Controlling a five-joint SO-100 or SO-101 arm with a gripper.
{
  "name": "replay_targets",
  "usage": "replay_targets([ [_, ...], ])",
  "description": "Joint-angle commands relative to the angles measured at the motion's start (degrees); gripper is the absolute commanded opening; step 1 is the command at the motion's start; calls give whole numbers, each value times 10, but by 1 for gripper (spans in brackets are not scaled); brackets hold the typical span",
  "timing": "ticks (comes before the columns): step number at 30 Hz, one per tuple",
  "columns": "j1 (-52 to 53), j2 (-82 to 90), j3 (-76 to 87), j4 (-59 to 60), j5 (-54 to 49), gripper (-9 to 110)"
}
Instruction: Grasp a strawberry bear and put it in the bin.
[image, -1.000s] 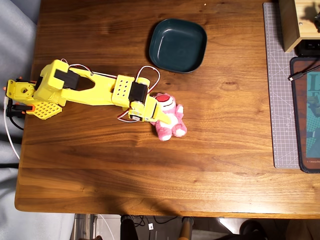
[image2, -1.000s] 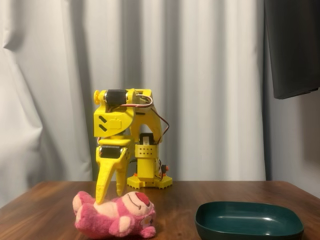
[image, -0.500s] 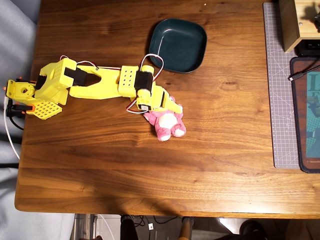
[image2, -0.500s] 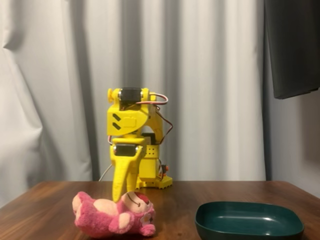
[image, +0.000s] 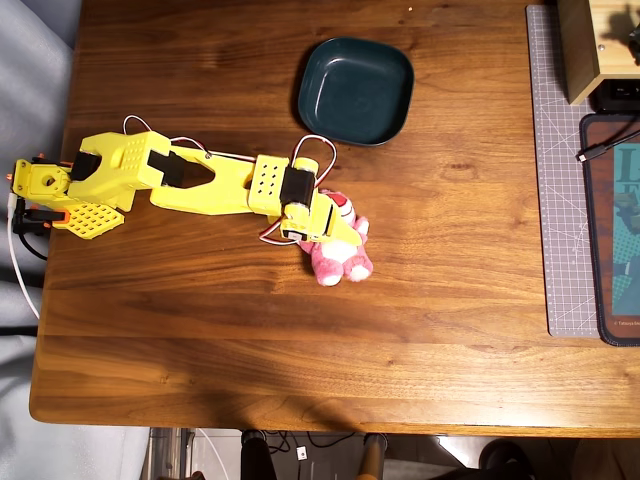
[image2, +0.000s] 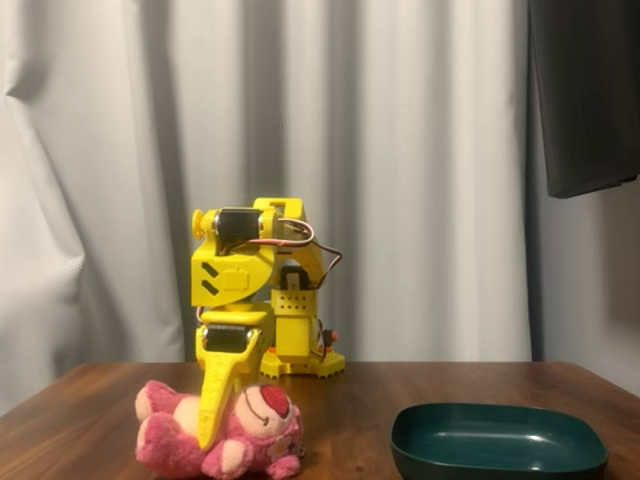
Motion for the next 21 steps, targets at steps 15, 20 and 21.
replay_targets([
  [15,17,3,-196,89,1,0],
  [20,75,73,-232,89,4,0],
  [21,87,76,-256,89,4,0],
])
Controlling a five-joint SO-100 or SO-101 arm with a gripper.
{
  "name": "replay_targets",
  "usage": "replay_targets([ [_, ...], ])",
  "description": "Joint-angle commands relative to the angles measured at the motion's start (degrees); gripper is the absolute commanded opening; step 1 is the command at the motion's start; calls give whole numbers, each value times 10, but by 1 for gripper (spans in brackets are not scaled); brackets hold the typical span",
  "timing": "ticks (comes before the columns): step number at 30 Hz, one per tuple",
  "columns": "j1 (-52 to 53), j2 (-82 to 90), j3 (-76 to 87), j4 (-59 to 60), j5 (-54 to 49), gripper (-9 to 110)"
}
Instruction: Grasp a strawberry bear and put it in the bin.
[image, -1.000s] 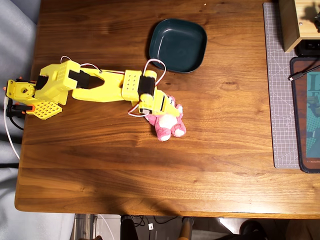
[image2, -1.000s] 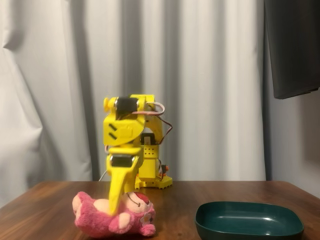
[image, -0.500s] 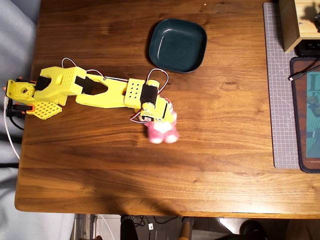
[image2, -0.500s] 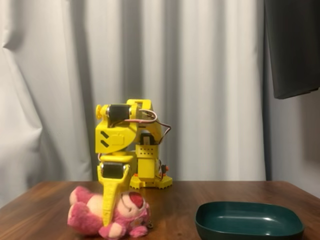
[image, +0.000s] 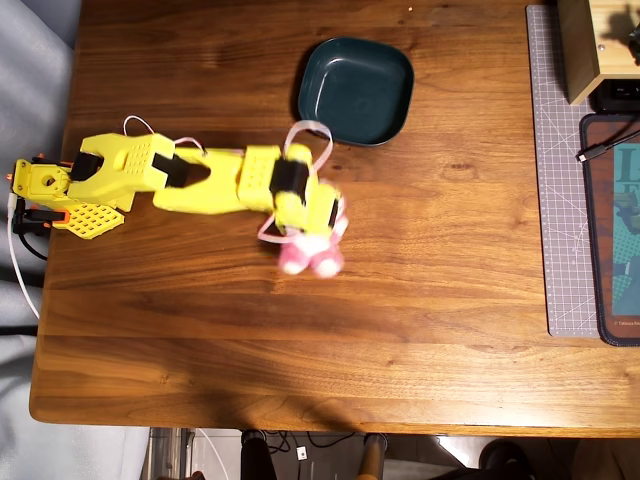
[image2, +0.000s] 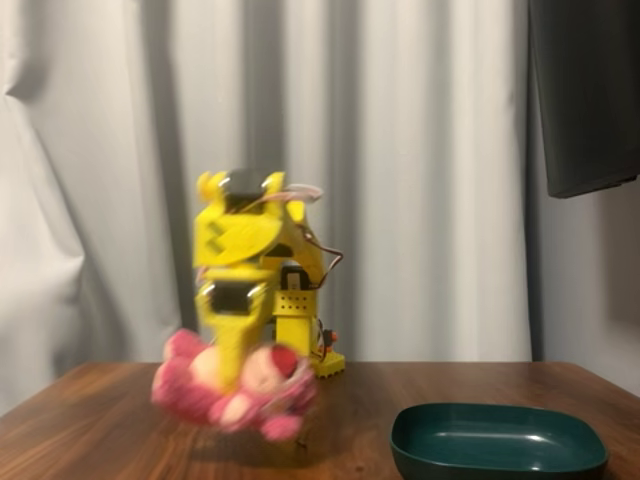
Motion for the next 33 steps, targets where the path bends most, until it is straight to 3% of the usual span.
replay_targets([
  [1,53,75,-101,28,4,0],
  [13,226,65,-155,-57,-15,0],
  [33,252,63,-253,-109,-72,3],
])
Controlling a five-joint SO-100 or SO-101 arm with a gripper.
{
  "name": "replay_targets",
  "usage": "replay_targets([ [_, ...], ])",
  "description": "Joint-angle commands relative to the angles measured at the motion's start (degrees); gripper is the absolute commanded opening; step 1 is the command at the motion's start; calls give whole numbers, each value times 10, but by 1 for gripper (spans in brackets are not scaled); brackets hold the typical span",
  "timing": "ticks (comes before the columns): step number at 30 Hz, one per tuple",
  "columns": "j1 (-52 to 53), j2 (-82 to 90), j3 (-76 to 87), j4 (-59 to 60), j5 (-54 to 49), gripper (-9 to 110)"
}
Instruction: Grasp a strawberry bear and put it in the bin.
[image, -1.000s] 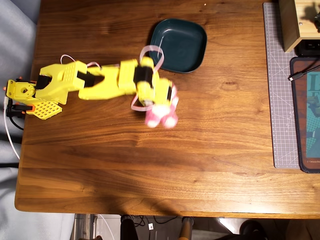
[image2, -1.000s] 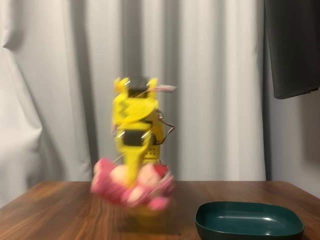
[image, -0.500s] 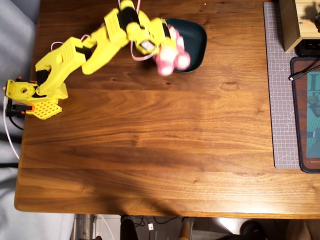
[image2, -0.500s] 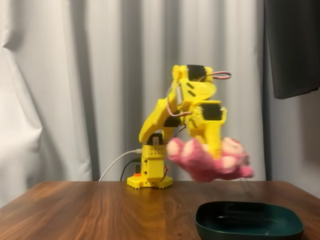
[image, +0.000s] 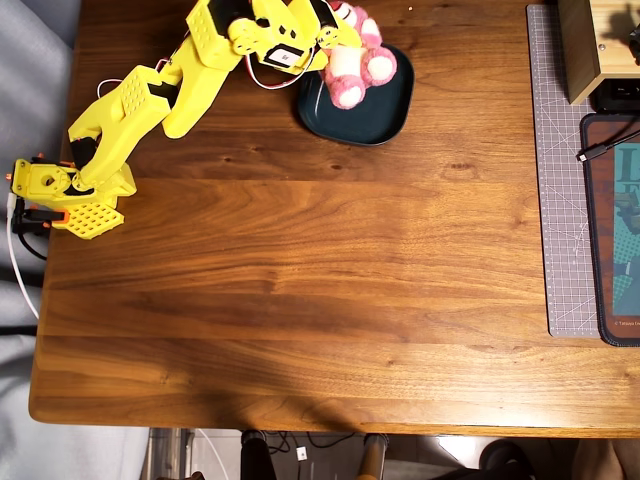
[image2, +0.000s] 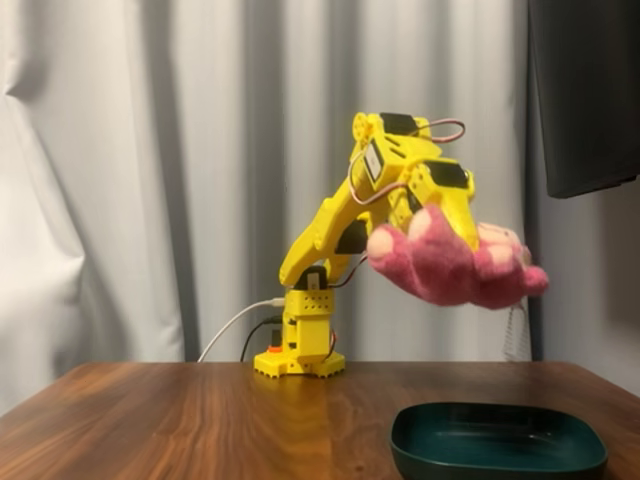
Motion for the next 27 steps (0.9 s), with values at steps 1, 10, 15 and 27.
replay_targets([
  [1,-8,50,-25,3,-6,3],
  [10,-12,28,-25,4,-6,6],
  [15,-13,22,-25,6,-6,10],
  [27,-13,11,-35,15,-6,27],
])
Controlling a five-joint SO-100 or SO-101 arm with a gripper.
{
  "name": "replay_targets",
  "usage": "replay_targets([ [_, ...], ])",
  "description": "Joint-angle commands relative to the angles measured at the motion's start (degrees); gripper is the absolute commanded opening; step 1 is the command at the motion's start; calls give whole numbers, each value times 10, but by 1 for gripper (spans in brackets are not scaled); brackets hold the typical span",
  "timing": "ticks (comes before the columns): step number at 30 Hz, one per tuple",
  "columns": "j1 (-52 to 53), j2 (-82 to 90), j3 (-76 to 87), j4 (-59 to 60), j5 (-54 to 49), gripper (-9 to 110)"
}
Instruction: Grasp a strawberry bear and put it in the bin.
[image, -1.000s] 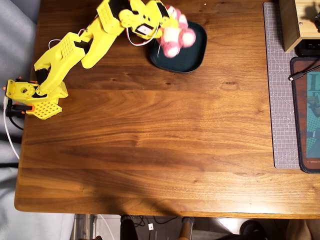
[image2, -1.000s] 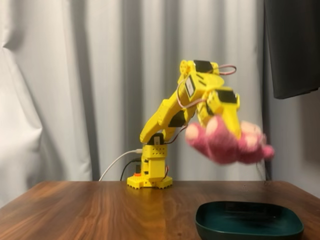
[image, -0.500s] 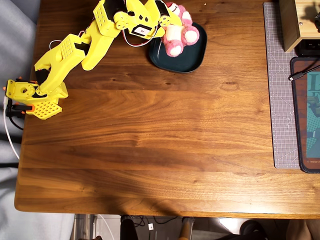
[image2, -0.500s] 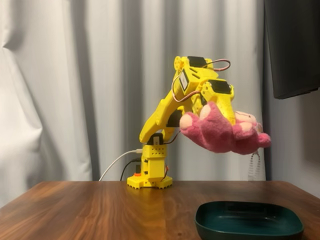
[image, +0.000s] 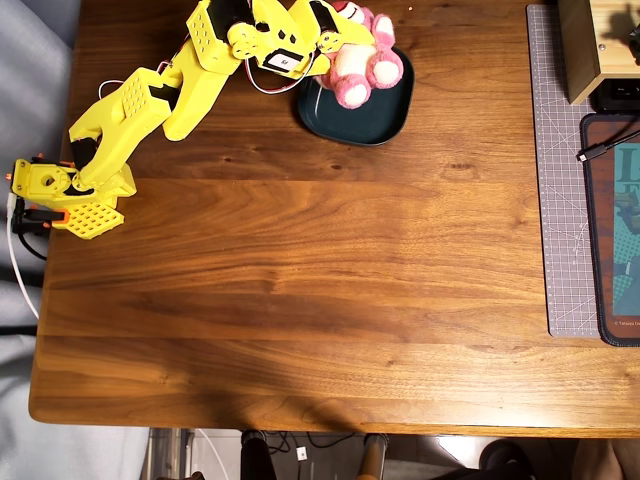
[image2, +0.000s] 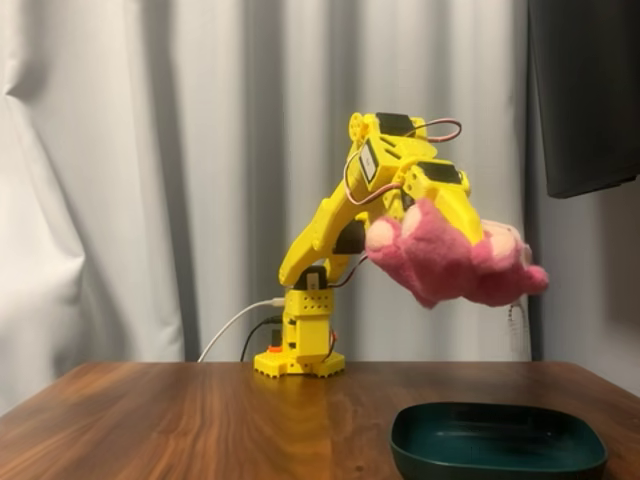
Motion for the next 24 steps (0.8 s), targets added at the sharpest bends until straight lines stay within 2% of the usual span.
replay_targets([
  [1,-6,11,-35,2,-6,29],
  [17,-12,8,-62,31,-6,32],
  [19,-16,10,-62,38,-6,26],
  [22,-36,16,-62,56,-6,0],
  [24,-53,24,-62,83,-6,0],
])
